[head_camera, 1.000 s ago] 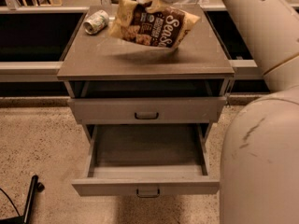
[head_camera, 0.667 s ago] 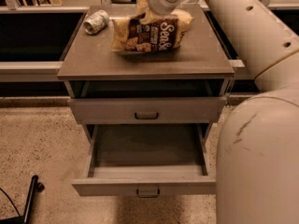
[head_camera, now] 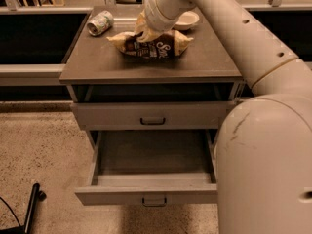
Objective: Pick brown chip bag from middle drawer and place on counter
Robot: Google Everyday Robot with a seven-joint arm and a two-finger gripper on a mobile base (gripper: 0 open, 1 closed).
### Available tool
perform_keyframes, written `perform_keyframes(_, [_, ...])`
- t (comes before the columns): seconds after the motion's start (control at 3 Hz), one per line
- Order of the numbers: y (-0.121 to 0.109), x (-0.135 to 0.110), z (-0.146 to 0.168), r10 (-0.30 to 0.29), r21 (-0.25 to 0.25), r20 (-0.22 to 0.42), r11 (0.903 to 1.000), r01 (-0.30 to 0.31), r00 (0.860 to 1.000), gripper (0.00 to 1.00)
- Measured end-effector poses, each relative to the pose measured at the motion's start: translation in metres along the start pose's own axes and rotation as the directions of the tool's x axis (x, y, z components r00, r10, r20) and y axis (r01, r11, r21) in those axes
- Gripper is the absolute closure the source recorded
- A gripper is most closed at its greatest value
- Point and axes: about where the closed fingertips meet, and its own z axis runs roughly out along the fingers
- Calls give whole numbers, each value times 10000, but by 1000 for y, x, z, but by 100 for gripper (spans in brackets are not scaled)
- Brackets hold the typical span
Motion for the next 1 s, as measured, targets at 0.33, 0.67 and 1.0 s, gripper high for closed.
perform_keyframes(0.33, [-1, -3, 3, 33, -16, 138, 10000, -32, 9999, 82])
perform_keyframes(0.67, [-1, -3, 3, 28, -18, 129, 10000, -28, 9999, 59])
perform_keyframes(1.0, [-1, -3, 3, 28, -19, 129, 10000, -27, 9999, 36])
